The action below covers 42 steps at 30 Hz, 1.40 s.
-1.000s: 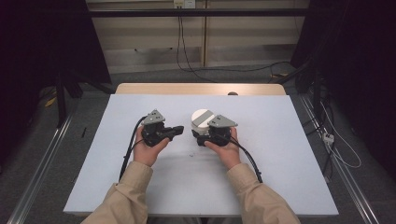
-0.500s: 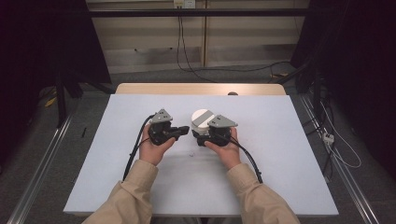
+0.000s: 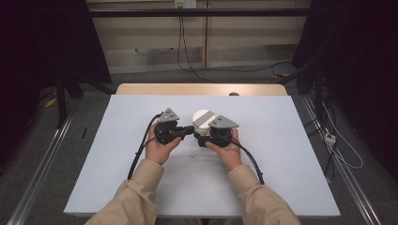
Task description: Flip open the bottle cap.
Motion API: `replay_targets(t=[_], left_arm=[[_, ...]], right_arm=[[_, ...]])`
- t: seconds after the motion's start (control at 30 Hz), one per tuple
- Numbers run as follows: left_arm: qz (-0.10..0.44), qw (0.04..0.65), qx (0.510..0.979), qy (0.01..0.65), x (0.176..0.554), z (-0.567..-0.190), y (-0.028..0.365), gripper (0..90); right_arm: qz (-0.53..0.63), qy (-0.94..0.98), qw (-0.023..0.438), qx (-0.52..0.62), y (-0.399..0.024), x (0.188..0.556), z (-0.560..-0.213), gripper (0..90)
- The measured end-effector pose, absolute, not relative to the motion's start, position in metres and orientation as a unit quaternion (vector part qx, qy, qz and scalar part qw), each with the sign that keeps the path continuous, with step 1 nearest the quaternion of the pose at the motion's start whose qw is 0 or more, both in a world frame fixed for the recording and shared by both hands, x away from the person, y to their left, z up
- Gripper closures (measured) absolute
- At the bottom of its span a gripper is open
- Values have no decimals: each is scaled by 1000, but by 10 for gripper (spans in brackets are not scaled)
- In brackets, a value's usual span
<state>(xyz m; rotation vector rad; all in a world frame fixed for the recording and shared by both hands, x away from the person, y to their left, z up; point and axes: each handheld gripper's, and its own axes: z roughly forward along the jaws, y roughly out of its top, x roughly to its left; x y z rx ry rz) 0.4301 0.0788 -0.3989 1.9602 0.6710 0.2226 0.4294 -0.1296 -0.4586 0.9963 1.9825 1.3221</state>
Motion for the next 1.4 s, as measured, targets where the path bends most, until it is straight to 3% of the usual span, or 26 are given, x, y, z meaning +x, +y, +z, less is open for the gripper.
replay_targets(t=[1.4], left_arm=[[108,515,806,272,445,-363,62,900]], right_arm=[[494,736,275,371,-130,429,-459,186]])
